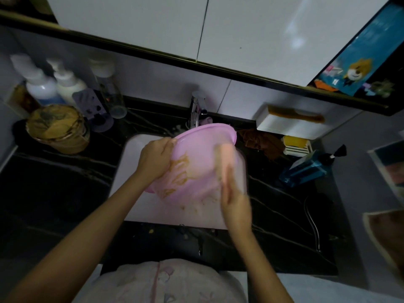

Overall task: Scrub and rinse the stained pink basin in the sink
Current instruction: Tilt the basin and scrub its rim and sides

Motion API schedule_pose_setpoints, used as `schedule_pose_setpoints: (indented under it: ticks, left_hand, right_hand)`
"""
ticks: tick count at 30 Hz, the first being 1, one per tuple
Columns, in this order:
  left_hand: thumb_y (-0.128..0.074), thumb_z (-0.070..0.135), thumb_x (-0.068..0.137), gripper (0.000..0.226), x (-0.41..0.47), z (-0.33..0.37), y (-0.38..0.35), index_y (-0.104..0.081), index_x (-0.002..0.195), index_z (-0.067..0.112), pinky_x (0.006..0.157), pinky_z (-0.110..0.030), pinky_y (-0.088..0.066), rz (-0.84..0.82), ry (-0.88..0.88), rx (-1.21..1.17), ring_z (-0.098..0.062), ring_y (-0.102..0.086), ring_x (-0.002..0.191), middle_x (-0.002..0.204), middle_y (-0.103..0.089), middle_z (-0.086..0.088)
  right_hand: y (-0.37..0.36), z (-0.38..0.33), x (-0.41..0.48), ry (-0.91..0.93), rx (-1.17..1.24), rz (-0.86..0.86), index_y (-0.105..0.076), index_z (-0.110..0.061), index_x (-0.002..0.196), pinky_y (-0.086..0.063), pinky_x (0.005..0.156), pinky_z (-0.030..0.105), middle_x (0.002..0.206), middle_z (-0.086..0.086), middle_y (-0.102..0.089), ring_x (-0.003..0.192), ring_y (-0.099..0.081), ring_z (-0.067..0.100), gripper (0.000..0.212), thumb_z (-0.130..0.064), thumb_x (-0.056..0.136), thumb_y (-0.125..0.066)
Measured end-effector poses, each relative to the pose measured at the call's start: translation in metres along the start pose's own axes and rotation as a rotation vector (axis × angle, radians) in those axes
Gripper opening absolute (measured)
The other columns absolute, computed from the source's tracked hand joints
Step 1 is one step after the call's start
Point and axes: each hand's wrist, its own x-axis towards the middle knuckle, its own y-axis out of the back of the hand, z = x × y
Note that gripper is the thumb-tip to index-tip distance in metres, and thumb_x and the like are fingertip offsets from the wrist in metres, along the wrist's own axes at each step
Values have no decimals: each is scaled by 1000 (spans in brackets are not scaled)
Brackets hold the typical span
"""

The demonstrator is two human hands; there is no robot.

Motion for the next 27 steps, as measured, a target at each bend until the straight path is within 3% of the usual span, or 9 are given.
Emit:
schedule_pose_setpoints:
  ticks: [3, 7, 11, 16, 18, 21, 23, 25, 27]
  left_hand:
    - [-31, 39, 90, 44, 0, 0, -1, -57, 74, 7, 65, -39, -41, 9, 15, 10, -34, -57, 73, 75, -64, -18]
    - [-31, 45, 90, 36, 5, -14, 8, -42, 62, 25, 65, -39, -40, -1, 59, -37, -36, -56, 72, 65, -53, -6]
    - [-29, 47, 88, 37, 3, -11, 5, -42, 63, 24, 63, -40, -40, 4, 32, -53, -36, -56, 70, 65, -53, -8]
    - [-26, 50, 87, 45, 5, -14, 3, -47, 67, 15, 64, -41, -41, 18, 31, -43, -36, -56, 71, 69, -58, -14]
    - [-26, 51, 87, 51, 5, -14, 3, -53, 70, 11, 65, -41, -42, 21, 31, -41, -35, -56, 72, 72, -61, -17]
    - [-29, 44, 90, 49, 4, -8, -1, -55, 72, 7, 65, -42, -43, 24, 42, -37, -34, -57, 72, 73, -62, -18]
    - [-31, 39, 91, 42, 3, -8, 0, -50, 68, 10, 65, -44, -44, 24, 57, -33, -38, -57, 71, 71, -60, -20]
    - [-30, 41, 91, 42, 1, -14, 1, -49, 67, 11, 64, -45, -44, 40, 80, -44, -39, -56, 71, 70, -59, -20]
    - [-27, 45, 89, 49, -1, -16, 3, -52, 70, 8, 65, -44, -45, 41, 81, -46, -37, -56, 71, 70, -60, -17]
  right_hand:
    - [-5, -17, 7, -190, 182, 3, -16, -38, 147, -48, 51, 41, 68, 23, -63, 60, -61, 36, 50, -38, 100, -32]
    - [-18, -30, -26, 82, 60, -19, -22, -31, 147, -40, 44, 33, 56, 20, -60, 50, -58, 37, 58, -54, 94, -23]
    - [-16, -8, 18, -333, 335, 31, -20, -39, 147, -46, 56, 35, 77, 18, -63, 66, -61, 28, 49, -33, 101, -35]
    - [-28, -39, -33, -80, 380, -61, -15, -32, 148, -31, 50, 28, 57, 6, -52, 49, -51, 19, 56, -27, 99, -41]
    - [-32, -24, -22, -214, 361, 23, -19, -28, 149, -38, 57, 16, 78, 6, -62, 70, -61, 17, 52, -23, 101, -39]
    - [-20, -35, 10, -479, 598, 135, -26, -18, 148, -28, 67, -10, 115, -7, -52, 111, -53, 7, 48, -17, 102, -38]
    - [-19, -60, 6, -341, 592, 90, -23, -21, 149, -35, 66, -3, 113, -7, -55, 98, -56, 2, 51, -19, 101, -39]
    - [-24, -66, -11, -216, 457, 17, -14, -30, 149, -38, 56, 18, 88, 3, -67, 67, -61, 16, 55, -27, 100, -39]
    - [-29, -40, -12, -278, 343, 16, -19, -31, 148, -35, 55, 24, 75, 14, -66, 64, -62, 25, 52, -29, 100, -39]
